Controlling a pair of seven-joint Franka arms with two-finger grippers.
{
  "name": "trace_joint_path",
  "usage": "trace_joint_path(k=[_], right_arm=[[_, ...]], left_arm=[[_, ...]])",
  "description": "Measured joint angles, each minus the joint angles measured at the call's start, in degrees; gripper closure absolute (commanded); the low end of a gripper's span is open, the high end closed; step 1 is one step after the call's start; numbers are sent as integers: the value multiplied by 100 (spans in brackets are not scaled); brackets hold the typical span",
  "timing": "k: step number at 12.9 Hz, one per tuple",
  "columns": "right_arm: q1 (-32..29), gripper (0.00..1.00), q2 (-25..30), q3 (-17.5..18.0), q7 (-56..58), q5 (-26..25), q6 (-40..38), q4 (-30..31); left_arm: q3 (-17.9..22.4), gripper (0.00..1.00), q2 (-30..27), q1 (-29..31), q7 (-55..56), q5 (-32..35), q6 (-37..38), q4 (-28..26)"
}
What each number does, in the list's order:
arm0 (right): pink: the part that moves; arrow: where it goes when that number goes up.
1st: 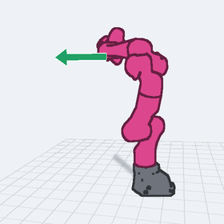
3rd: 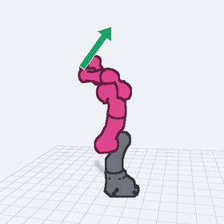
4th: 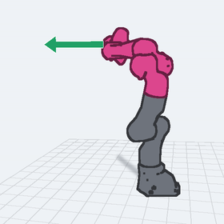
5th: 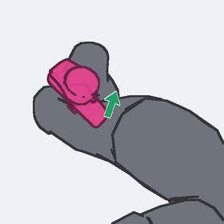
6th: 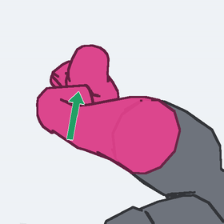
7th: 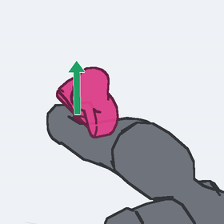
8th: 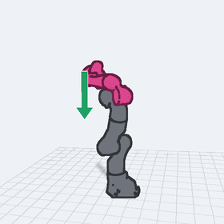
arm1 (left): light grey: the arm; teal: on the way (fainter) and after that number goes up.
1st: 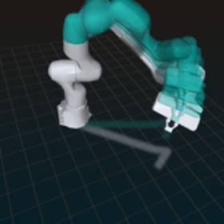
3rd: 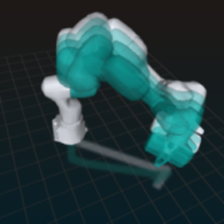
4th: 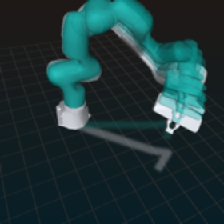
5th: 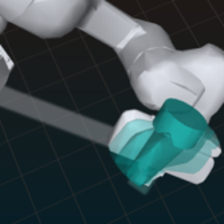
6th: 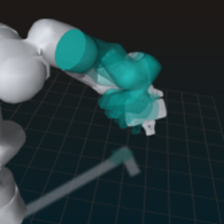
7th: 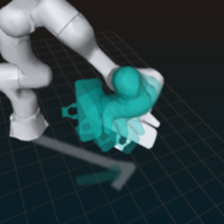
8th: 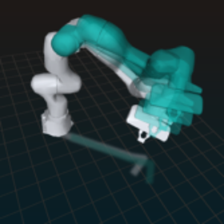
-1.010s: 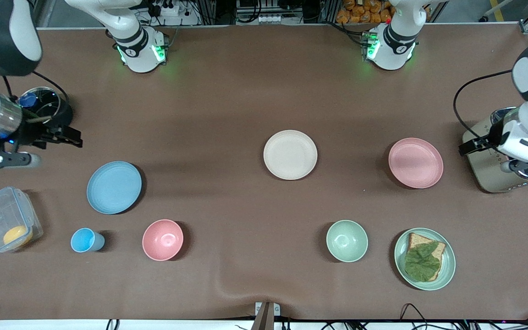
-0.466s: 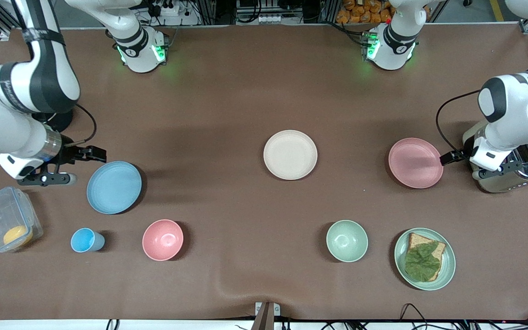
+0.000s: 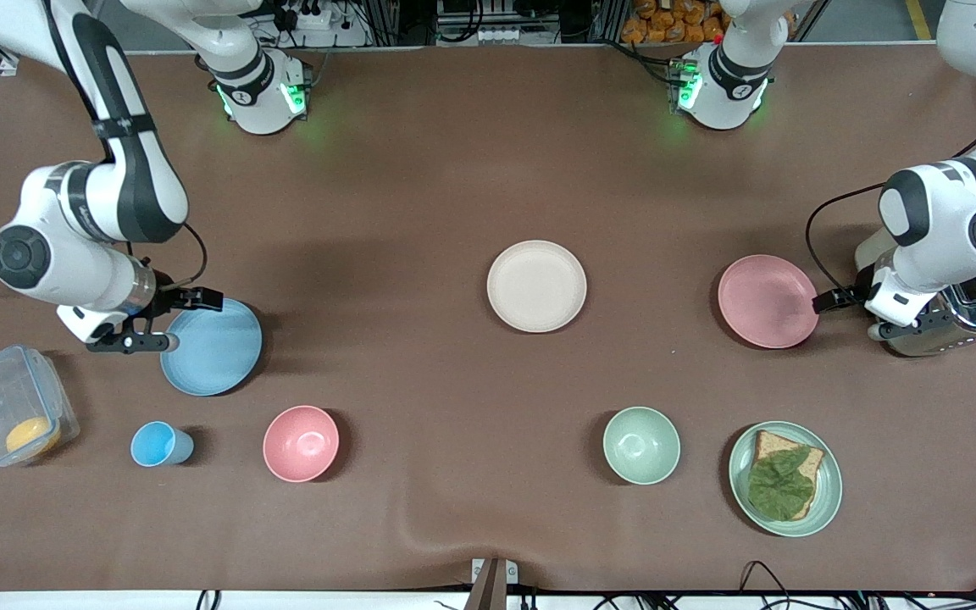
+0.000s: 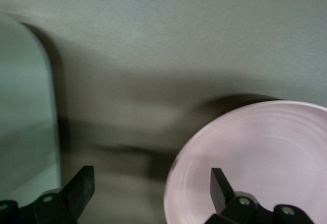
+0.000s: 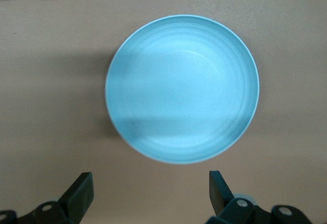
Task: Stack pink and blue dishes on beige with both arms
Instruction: 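Reach the right gripper to the blue plate while the left gripper reaches the pink plate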
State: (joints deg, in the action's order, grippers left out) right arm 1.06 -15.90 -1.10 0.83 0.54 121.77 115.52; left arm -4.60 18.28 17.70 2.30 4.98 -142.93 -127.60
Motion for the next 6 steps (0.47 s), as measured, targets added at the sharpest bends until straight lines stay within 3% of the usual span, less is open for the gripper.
trace_joint_path(k=[3,6], right_arm=[[-346,0,-408,-24,669,-5,614,-41],[-940,0,-999,-36,1326,-1,737,-425]], left_arm=[[-142,7,60,-14,0,0,-15,0],[-175,15,252,-14,0,0,-221,-1]])
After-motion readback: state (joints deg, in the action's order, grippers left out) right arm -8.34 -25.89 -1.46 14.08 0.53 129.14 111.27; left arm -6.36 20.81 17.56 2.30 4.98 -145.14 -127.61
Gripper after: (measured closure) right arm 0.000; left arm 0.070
